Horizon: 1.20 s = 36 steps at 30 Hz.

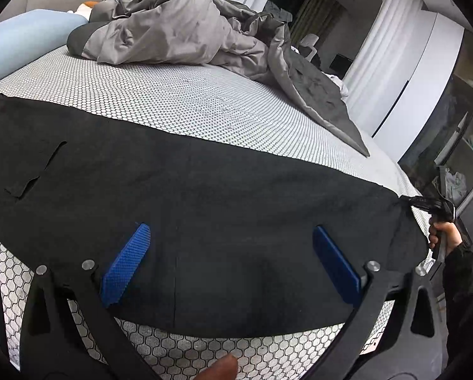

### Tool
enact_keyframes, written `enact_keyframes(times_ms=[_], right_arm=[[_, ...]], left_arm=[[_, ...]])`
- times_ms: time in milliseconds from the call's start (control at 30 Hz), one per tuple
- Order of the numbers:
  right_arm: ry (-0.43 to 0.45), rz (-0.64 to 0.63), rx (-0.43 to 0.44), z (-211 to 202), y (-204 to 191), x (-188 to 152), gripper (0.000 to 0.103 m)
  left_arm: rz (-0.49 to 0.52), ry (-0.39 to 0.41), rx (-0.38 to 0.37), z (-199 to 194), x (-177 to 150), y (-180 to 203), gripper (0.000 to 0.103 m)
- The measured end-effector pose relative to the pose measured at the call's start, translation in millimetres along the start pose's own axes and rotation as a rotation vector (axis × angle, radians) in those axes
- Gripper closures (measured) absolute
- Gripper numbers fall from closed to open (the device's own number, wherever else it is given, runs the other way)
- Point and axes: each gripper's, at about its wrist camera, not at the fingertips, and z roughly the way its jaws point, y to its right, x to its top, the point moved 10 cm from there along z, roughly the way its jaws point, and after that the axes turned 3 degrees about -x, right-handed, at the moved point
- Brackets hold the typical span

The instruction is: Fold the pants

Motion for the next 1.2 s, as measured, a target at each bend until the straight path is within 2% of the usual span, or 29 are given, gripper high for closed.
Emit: enact_keyframes(times_ms=[67, 133, 200, 267, 367, 433, 467, 500, 567, 633, 667, 700, 733, 767, 800, 900, 967, 1067, 1133, 1200], right_arm=[[-0.035, 0.052, 0.016, 7.6, 9.9, -5.8, 0.090], [-0.032, 0.120, 0.075, 5.0, 16.2, -4.7, 0.081], [-0.044, 0.174, 0.121, 2.9, 25.0, -2.1, 0.063], [-0.083, 0.212, 0.185, 4.8, 30.8, -1.7, 0.054], [-0.157, 0.244, 0.304, 12.1, 29.0, -2.3, 0.053], [-0.204, 0.234, 0.318, 21.8, 30.9, -5.9, 0.046], [-0.234, 0.228, 0.334, 28.3, 29.8, -8.4, 0.037], [-0.259, 0.230, 0.363, 36.6, 26.4, -9.9, 0.035], [-0.279, 0.245, 0.390, 48.3, 18.9, -16.6, 0.035], [-0.249, 0.242, 0.420, 53.3, 13.4, -13.9, 0.040], [-0.226, 0.218, 0.424, 51.8, 9.0, -12.7, 0.060], [-0.208, 0.182, 0.463, 47.0, -0.8, -12.9, 0.081], [-0.182, 0.146, 0.469, 38.4, -7.4, -15.0, 0.081], [-0.119, 0.067, 0.440, 27.2, -14.2, -12.9, 0.081], [-0.044, 0.002, 0.430, 14.9, -22.3, -8.0, 0.084], [0.093, -0.064, 0.451, -17.9, -34.2, 6.0, 0.096], [0.161, -0.074, 0.399, -32.8, -30.2, 22.7, 0.096], [0.169, -0.082, 0.275, -26.0, -14.0, 38.8, 0.096], [0.075, -0.085, 0.162, -1.6, 1.4, 31.4, 0.092], [-0.026, -0.041, 0.101, 16.4, 17.3, 15.7, 0.082]], left_arm=[[0.016, 0.001, 0.016, -0.4, -0.8, -0.9, 0.001], [0.019, -0.003, 0.022, -0.6, -2.4, -2.3, 0.001], [0.012, -0.010, 0.019, 0.9, -3.3, -2.7, 0.001], [0.013, -0.014, 0.015, 2.9, -1.8, -1.9, 0.001], [0.029, -0.021, 0.017, 5.3, -2.4, 1.8, 0.001], [0.045, -0.031, 0.020, 7.7, -4.3, 3.7, 0.001], [0.053, -0.035, 0.023, 8.7, -5.2, 4.4, 0.001], [0.058, -0.038, 0.025, 9.6, -5.8, 4.9, 0.001], [0.062, -0.042, 0.026, 11.6, -6.3, 5.9, 0.001], [0.064, -0.047, 0.029, 14.0, -7.2, 6.4, 0.001], [0.065, -0.049, 0.029, 14.2, -7.4, 7.4, 0.001], [0.066, -0.053, 0.028, 15.4, -8.3, 8.2, 0.001], [0.070, -0.056, 0.030, 16.7, -9.0, 8.8, 0.001], [0.073, -0.061, 0.033, 18.0, -9.7, 9.0, 0.001], [0.075, -0.064, 0.034, 18.9, -10.4, 9.3, 0.001], [0.082, -0.068, 0.037, 20.4, -10.6, 9.2, 0.001], [0.083, -0.072, 0.044, 21.2, -11.5, 8.1, 0.001], [0.078, -0.082, 0.058, 23.3, -13.3, 4.1, 0.001], [0.081, -0.086, 0.071, 24.9, -14.1, 1.9, 0.001], [0.092, -0.089, 0.082, 26.2, -15.1, 2.2, 0.001]])
